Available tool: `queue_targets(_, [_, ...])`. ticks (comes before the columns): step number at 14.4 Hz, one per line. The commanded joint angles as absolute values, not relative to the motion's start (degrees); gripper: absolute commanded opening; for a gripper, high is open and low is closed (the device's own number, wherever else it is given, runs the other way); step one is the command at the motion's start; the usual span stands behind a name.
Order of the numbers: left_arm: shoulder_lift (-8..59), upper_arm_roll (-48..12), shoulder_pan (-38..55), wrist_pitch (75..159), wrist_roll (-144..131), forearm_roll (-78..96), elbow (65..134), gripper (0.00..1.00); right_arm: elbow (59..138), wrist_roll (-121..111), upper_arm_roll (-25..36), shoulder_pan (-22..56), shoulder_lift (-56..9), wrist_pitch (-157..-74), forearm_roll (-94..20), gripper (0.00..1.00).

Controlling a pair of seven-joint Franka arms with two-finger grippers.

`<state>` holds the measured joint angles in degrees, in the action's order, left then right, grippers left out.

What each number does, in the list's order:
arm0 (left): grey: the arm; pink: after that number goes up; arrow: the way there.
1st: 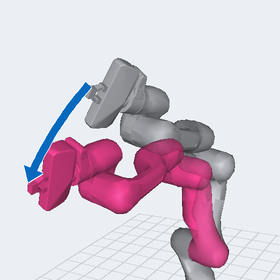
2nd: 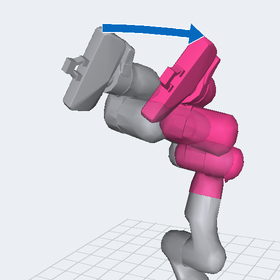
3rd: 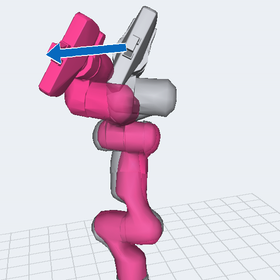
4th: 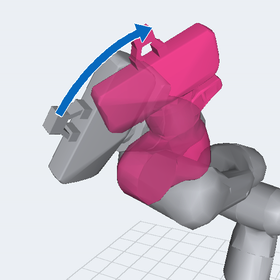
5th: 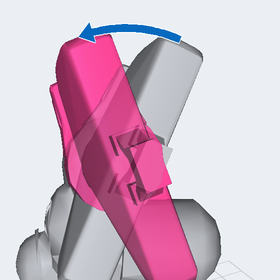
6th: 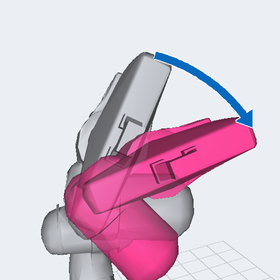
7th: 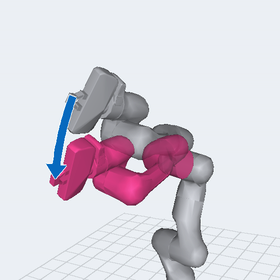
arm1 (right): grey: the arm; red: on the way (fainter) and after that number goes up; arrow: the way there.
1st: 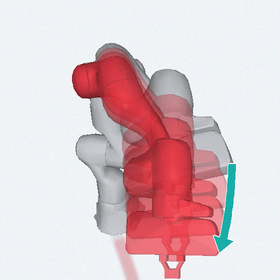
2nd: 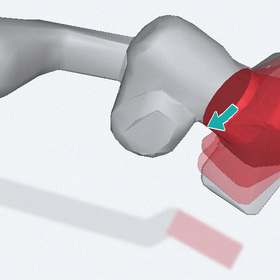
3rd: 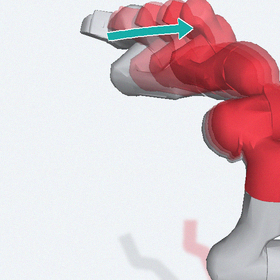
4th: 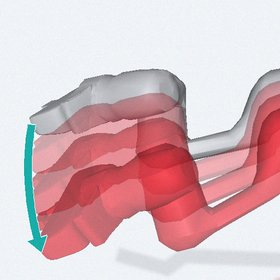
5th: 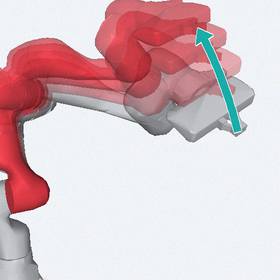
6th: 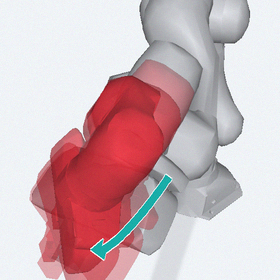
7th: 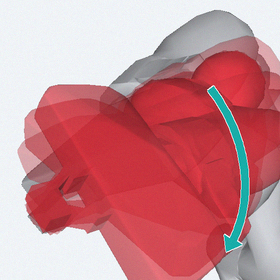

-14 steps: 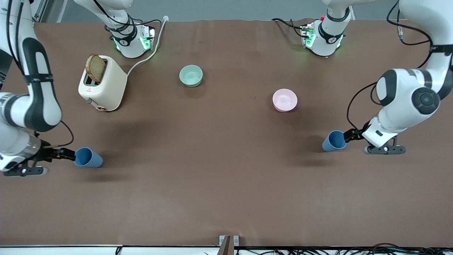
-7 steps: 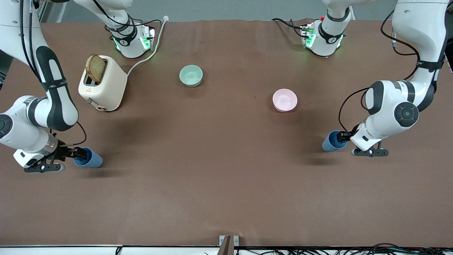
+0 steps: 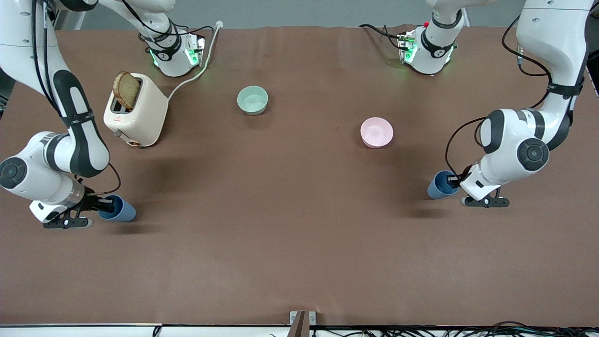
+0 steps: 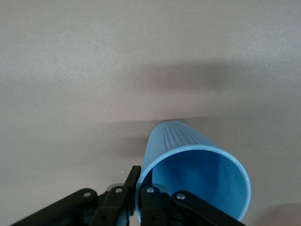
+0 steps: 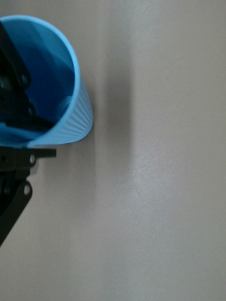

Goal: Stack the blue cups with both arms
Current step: 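Carry both blue cups toward the middle of the table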

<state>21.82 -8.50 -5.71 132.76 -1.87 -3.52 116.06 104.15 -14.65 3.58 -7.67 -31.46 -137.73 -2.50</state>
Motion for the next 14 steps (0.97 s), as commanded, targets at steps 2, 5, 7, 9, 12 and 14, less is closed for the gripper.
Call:
queue_targets(2, [19.96, -11.84, -5.8, 131.58, -5.08, -3.78, 114.27, 0.0, 99.43, -15.64, 3.25, -8.61, -30.5, -131.17, -3.96, 0.01])
queue_targets(5, [19.6, -19.48, -4.93, 125.87, -17.1, -3.78, 109.79, 0.0, 85.82, -14.77, 3.25, -8.35, -30.67, -113.7, -4.13, 0.01])
queue_targets(7, [20.12, -24.76, -3.18, 125.51, -26.84, -3.78, 108.02, 0.0, 82.19, -13.63, 3.08, -8.61, -30.59, -110.31, -4.83, 0.01])
queue_targets(9, [21.61, -26.1, 1.38, 125.59, -35.47, -3.95, 106.45, 0.0, 82.18, -11.97, 3.25, -8.09, -28.93, -109.95, -8.51, 0.01])
queue_targets(12, [27.66, -25.84, 11.31, 125.77, -50.22, -4.74, 99.61, 0.0, 82.09, -4.25, 3.08, -6.43, -24.71, -108.11, -8.88, 0.01])
queue_targets(14, [32.24, -25.66, 16.32, 125.95, -57.54, -6.06, 94.85, 0.0, 82.09, 1.03, 3.08, -4.67, -21.29, -105.14, -8.7, 0.01])
